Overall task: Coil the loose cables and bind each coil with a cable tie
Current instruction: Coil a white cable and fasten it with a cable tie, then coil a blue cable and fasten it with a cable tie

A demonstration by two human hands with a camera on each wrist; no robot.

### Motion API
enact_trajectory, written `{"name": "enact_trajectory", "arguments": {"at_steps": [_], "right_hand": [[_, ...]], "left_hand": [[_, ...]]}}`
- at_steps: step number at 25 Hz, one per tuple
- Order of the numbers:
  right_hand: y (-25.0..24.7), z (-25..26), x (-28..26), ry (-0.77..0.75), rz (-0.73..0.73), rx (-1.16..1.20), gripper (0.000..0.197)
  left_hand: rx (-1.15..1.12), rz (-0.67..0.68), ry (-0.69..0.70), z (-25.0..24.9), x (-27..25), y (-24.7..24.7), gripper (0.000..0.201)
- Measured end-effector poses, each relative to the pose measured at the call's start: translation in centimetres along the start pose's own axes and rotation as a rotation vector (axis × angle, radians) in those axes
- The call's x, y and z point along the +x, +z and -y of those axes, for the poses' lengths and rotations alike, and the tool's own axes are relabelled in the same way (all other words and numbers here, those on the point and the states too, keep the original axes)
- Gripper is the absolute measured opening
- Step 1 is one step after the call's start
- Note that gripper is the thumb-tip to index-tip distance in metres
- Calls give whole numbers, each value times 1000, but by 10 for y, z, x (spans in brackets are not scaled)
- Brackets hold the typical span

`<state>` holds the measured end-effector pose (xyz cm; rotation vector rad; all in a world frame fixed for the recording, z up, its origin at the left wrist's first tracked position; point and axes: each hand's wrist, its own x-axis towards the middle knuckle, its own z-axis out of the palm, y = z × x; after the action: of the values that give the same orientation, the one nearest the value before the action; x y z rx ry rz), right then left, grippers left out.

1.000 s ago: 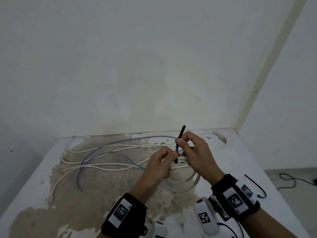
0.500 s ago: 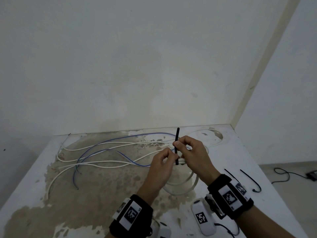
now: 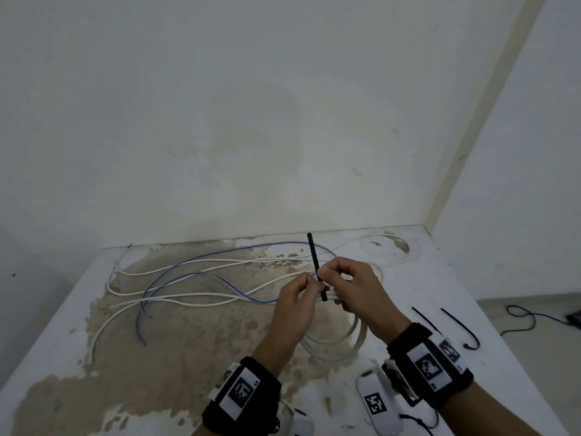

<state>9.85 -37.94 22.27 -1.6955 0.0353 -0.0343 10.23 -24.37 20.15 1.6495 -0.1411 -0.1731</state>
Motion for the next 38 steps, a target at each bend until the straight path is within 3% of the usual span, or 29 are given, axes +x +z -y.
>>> {"name": "enact_trajectory", "arguments": {"at_steps": [3,8,11,16,18,22,24,28,31,34,36,38], "right_hand": [[-3,-3,0,-2,24,-29,20],[-11,-9,9,-77,-78,-80,19],[-16,-10,15,-74,-107,-97,19],[-17,-31,14,97,-193,77,23],[-18,-45,6,218,-136,129,26],[-13,-91,-31,370,156,36,24],[-14,-117,-43,464,138,80,23],[-18,-160,-45,622,-35,134,25],[-26,-189,-48,658,69,-97,18],[-41,-214,-53,638,211,-394,6],[-47,-225,-56,590,219,-470,19],[-49,-231,-55,517,222,-535,20]], "left_hand": [[-13,19,-9,-2,-2,1,42],[-54,82,-50,2,-15,15,32],[-5,40,17,1,-13,20,32],[197,185,67,11,10,-6,35],[194,158,1,31,10,-9,35],[10,-69,-320,85,15,-11,32],[25,-37,-394,100,13,-5,26],[206,163,-555,124,-6,11,20],[400,323,-594,156,-11,13,24],[777,520,-510,184,-9,10,38],[888,483,-426,196,-6,8,37],[945,363,-404,197,4,7,31]]}}
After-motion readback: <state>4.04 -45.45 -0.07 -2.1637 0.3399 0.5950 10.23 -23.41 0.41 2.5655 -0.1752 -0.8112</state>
